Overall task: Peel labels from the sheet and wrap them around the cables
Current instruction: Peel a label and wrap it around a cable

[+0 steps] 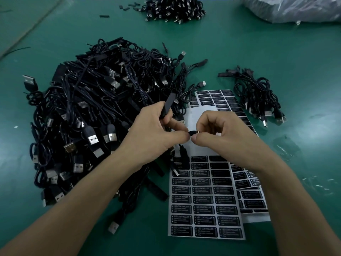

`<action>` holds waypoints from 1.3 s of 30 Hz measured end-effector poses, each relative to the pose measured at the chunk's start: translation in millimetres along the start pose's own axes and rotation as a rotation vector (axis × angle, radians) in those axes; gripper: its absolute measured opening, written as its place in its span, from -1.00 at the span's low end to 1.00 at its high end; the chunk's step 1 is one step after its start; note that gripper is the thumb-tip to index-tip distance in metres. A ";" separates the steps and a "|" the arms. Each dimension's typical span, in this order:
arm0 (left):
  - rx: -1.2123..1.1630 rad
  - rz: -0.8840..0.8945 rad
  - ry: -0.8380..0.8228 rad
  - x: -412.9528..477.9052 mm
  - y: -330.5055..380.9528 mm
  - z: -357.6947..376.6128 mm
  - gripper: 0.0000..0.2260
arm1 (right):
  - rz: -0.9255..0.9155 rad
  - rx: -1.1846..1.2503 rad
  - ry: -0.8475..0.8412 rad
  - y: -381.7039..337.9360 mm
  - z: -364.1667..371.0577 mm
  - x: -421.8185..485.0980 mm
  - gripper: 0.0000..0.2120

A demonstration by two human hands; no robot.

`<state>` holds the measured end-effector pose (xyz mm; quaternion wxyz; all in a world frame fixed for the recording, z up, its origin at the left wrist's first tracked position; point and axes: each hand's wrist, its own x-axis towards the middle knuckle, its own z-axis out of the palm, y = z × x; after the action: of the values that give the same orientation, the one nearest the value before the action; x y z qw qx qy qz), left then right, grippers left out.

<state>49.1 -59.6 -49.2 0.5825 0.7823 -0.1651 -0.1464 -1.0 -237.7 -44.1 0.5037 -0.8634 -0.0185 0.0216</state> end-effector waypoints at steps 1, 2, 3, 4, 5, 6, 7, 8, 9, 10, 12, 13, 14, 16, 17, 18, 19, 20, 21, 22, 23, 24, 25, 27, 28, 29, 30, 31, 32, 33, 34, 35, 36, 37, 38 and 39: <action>-0.001 0.003 -0.006 0.4 -0.6 -0.2 -0.59 | 0.004 -0.012 0.015 0.7 0.2 0.3 -0.85; -0.001 0.004 -0.009 1.0 -1.4 -0.3 -0.59 | 0.009 -0.024 0.031 1.4 0.2 0.7 -0.85; -0.006 0.002 -0.010 1.2 -2.2 -0.4 -0.60 | 0.014 -0.032 0.050 2.1 0.3 0.9 -0.86; -0.022 -0.003 -0.010 1.4 -2.7 -0.6 -0.59 | 0.023 -0.027 0.074 2.7 0.6 0.9 -0.86; -0.051 -0.010 -0.008 1.2 -2.4 -1.0 -0.57 | 0.037 -0.005 0.107 3.8 0.8 0.7 -0.81; -0.093 -0.018 -0.003 1.4 -1.8 -1.5 -0.56 | 0.054 0.031 0.152 5.0 1.0 0.9 -0.75; -0.145 -0.028 0.007 1.5 -0.5 -2.1 -0.56 | 0.068 0.069 0.201 6.0 1.0 1.4 -0.70; -0.200 -0.038 0.022 1.7 1.6 -2.5 -0.57 | 0.077 0.103 0.238 6.2 1.3 1.7 -0.68; -0.246 -0.050 0.042 1.5 3.9 -2.8 -0.57 | 0.082 0.132 0.253 6.1 1.9 1.9 -0.72; -0.279 -0.058 0.062 1.5 5.7 -2.9 -0.56 | 0.082 0.157 0.249 5.4 3.0 2.2 -0.78; -0.315 -0.063 0.082 1.5 8.0 -3.1 -0.56 | 0.061 0.201 0.214 2.9 6.4 2.9 -0.93; -0.328 -0.064 0.083 1.5 8.6 -3.4 -0.56 | 0.052 0.231 0.198 2.1 8.2 2.9 -0.95; -0.340 -0.067 0.081 1.7 8.7 -3.5 -0.56 | 0.051 0.269 0.190 1.3 9.6 2.6 -0.94; -0.351 -0.074 0.080 1.6 8.9 -3.7 -0.55 | 0.058 0.327 0.184 -0.8 10.3 2.5 -0.91; -0.352 -0.077 0.079 1.7 9.0 -3.9 -0.55 | 0.058 0.339 0.181 -1.5 10.4 2.6 -0.89; -0.353 -0.080 0.075 1.8 8.9 -3.9 -0.56 | 0.057 0.345 0.180 -2.2 10.7 2.6 -0.88; -0.354 -0.080 0.071 2.0 8.8 -4.0 -0.56 | 0.055 0.350 0.180 -2.6 10.8 2.8 -0.87; -0.357 -0.081 0.070 2.1 8.7 -4.0 -0.56 | 0.055 0.354 0.181 -3.0 11.0 2.7 -0.87; -0.359 -0.082 0.072 2.2 8.6 -4.0 -0.56 | 0.055 0.358 0.180 -3.3 11.1 2.8 -0.87; -0.359 -0.083 0.074 2.3 8.5 -3.9 -0.56 | 0.056 0.363 0.179 -3.8 11.3 2.8 -0.87; -0.357 -0.081 0.077 2.2 8.7 -3.8 -0.56 | 0.053 0.365 0.176 -4.2 11.5 2.7 -0.87; -0.357 -0.079 0.078 2.0 8.9 -3.5 -0.56 | 0.048 0.367 0.175 -4.6 11.4 2.6 -0.87; -0.359 -0.078 0.079 1.8 9.1 -3.2 -0.56 | 0.040 0.370 0.173 -4.9 11.6 2.7 -0.87; -0.363 -0.075 0.082 1.7 8.5 -2.8 -0.57 | 0.026 0.376 0.170 -5.6 12.2 2.4 -0.87; -0.362 -0.074 0.082 1.6 8.4 -2.8 -0.57 | 0.019 0.375 0.170 -5.8 12.6 2.2 -0.86; -0.359 -0.074 0.083 1.7 8.0 -3.1 -0.57 | 0.013 0.370 0.172 -5.7 13.1 2.5 -0.85; -0.356 -0.074 0.081 1.9 7.5 -3.3 -0.57 | 0.012 0.363 0.176 -5.3 13.3 2.4 -0.85; -0.355 -0.075 0.079 2.2 6.8 -3.6 -0.57 | 0.016 0.355 0.181 -4.9 13.4 2.7 -0.84; -0.353 -0.075 0.074 2.3 6.4 -3.3 -0.57 | 0.024 0.346 0.186 -4.4 13.5 2.9 -0.83; -0.345 -0.073 0.071 2.3 5.9 -2.7 -0.58 | 0.033 0.338 0.191 -3.7 13.5 3.1 -0.83; -0.325 -0.070 0.072 2.3 4.8 -1.8 -0.59 | 0.044 0.330 0.196 -3.3 13.9 3.5 -0.82; -0.295 -0.069 0.076 2.4 3.8 -0.8 -0.61 | 0.055 0.321 0.206 -2.9 14.6 3.9 -0.81; -0.256 -0.072 0.082 3.0 2.7 -0.1 -0.66 | 0.067 0.311 0.225 -2.3 15.3 4.4 -0.80; -0.212 -0.084 0.095 4.1 1.0 -0.2 -0.73 | 0.079 0.303 0.254 -1.4 15.7 5.0 -0.79; -0.176 -0.104 0.107 5.2 -1.1 -0.3 -0.76 | 0.091 0.296 0.287 -0.4 15.6 5.4 -0.77; -0.156 -0.124 0.119 5.6 -2.6 -0.4 -0.78 | 0.102 0.294 0.317 0.4 15.3 6.0 -0.78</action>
<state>54.6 -60.9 -51.8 0.6400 0.7508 -0.0696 -0.1480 4.1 -224.3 -52.1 0.6192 -0.7730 0.1080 -0.0862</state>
